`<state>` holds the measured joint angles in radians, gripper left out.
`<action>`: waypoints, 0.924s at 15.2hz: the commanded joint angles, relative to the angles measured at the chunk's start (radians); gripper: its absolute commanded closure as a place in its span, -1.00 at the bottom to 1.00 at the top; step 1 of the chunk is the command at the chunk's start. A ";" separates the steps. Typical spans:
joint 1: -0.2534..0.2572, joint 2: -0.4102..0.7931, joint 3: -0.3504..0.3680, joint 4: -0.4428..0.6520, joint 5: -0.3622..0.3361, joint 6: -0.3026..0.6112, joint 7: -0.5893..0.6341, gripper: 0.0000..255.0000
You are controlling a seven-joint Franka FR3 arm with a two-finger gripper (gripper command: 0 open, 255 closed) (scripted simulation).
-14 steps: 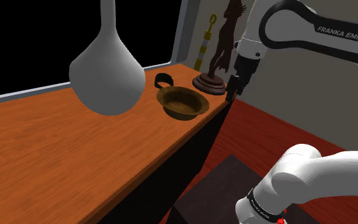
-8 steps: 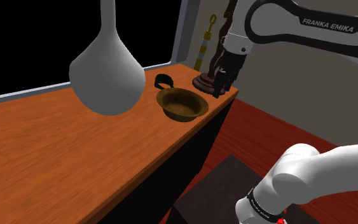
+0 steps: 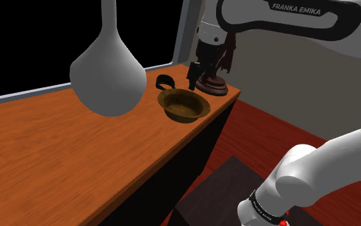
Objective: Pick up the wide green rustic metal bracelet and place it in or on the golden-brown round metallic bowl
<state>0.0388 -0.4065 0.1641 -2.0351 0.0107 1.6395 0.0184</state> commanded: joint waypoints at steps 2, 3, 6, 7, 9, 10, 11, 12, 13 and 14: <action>0.015 0.090 0.037 0.087 -0.002 0.017 0.031 -1.00; 0.019 0.122 0.049 0.120 -0.005 0.019 0.041 -1.00; 0.033 0.218 0.083 0.226 -0.021 0.021 0.071 -1.00; 0.039 0.251 0.095 0.265 -0.029 0.019 0.082 -1.00; 0.051 0.320 0.117 0.346 -0.046 0.012 0.103 -1.00; 0.056 0.341 0.123 0.372 -0.053 0.009 0.110 -1.00; 0.056 0.339 0.122 0.356 -0.052 0.023 0.109 -1.00; 0.056 0.337 0.121 0.340 -0.052 0.037 0.109 -1.00; 0.055 0.335 0.121 0.324 -0.051 0.051 0.109 -1.00; 0.055 0.334 0.121 0.309 -0.051 0.065 0.109 -1.00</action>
<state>0.0939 -0.0676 0.2849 -1.7053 -0.0415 1.6878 0.1270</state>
